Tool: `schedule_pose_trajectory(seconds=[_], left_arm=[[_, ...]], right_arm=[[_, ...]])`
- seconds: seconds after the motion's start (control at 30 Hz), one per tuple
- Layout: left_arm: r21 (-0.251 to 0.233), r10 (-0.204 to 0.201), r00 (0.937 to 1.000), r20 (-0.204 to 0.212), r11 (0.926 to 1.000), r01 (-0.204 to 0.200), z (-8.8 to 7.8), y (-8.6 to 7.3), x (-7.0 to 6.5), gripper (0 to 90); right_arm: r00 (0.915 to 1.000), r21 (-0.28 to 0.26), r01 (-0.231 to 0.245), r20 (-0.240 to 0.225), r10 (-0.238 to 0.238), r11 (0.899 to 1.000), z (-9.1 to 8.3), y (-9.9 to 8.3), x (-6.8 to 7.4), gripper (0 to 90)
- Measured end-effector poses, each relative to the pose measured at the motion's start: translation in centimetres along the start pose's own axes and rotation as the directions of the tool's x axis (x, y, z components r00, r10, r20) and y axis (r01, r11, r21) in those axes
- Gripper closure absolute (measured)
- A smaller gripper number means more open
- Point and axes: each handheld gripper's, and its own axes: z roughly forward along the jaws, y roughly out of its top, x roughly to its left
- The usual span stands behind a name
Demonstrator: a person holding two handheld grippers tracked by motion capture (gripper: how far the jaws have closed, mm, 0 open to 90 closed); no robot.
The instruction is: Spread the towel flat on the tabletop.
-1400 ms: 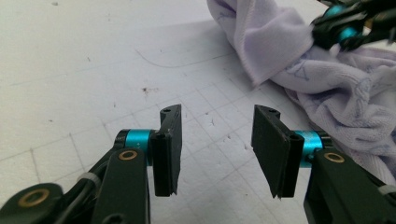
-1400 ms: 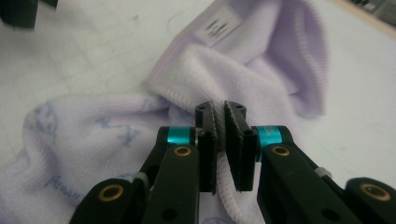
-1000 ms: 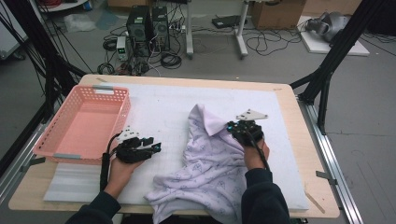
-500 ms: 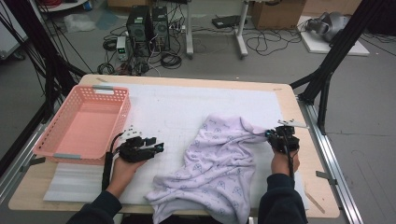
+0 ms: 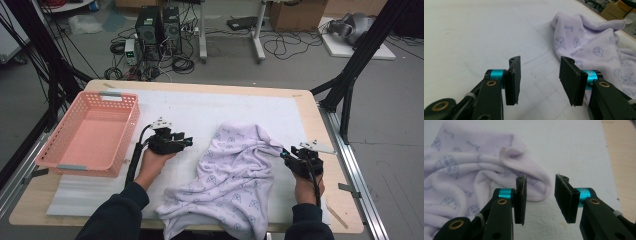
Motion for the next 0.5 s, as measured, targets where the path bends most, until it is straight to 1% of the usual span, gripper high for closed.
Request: schedule_pose_trajectory(seconds=[0.03,0.07,0.17,0.2,0.23,0.27,0.3,0.33,0.37,0.4,0.43,0.47,0.5], left_arm=[[0.009,0.008,1.0,0.001,0.9999,-0.008,0.8,0.1,-0.3,53.4],[0.022,0.005,0.9999,0.01,0.9997,-0.005,1.6,0.3,-0.6,54.7],[0.071,0.024,0.9995,0.022,0.9972,-0.026,4.0,0.5,-1.8,55.0],[0.069,0.033,0.9991,0.028,0.997,-0.035,4.7,0.5,-2.2,55.1],[0.095,0.04,0.9986,0.036,0.9945,-0.043,5.3,0.6,-2.7,55.1],[0.114,0.05,0.9979,0.041,0.992,-0.054,5.7,0.6,-3.0,54.8],[0.13,0.08,0.9953,0.055,0.9877,-0.087,6.2,0.6,-3.6,54.7],[0.135,0.093,0.9938,0.062,0.9858,-0.101,6.5,0.6,-4.1,54.7],[0.147,0.124,0.9895,0.074,0.98,-0.134,6.9,0.5,-4.7,54.6],[0.148,0.156,0.9856,0.065,0.9753,-0.164,7.1,0.4,-5.2,51.6],[0.158,0.203,0.9776,0.056,0.965,-0.209,7.2,0.4,-5.6,50.8],[0.163,0.228,0.9725,0.049,0.9588,-0.233,7.2,0.5,-5.8,50.6],[0.164,0.233,0.9712,0.048,0.9574,-0.238,7.2,0.5,-6.0,50.7]], right_arm=[[0.9999,0.003,0.014,-0.008,-0.014,1.0,0.1,0.0,0.1,60.6],[0.9997,0.003,0.019,-0.013,-0.019,1.0,0.1,0.0,0.2,60.6],[0.9995,0.007,0.026,-0.02,-0.026,1.0,0.0,-0.1,0.2,60.5],[0.9994,0.003,0.024,-0.024,-0.023,1.0,0.0,-0.2,0.1,60.5],[0.9994,0.005,0.018,-0.03,-0.018,1.0,0.0,-0.3,0.1,60.5],[0.9993,0.004,0.022,-0.032,-0.022,1.0,0.0,-0.4,0.0,60.5],[0.9993,0.006,0.019,-0.032,-0.019,1.0,-0.1,-0.4,0.0,60.5],[0.9992,0.003,0.013,-0.038,-0.013,1.0,-0.1,-0.5,-0.1,60.3],[0.9991,0.005,0.01,-0.04,-0.01,1.0,-0.1,-0.5,-0.1,60.2],[0.999,-0.001,0.009,-0.043,-0.009,1.0,-0.1,-0.5,-0.1,60.1],[0.999,-0.004,0.006,-0.045,-0.006,1.0,-0.2,-0.5,-0.1,60.0],[0.9988,-0.004,-0.002,-0.048,0.002,1.0,-0.2,-0.5,-0.1,59.9],[0.9988,-0.005,-0.005,-0.048,0.005,1.0,-0.3,-0.5,-0.1,59.9]])
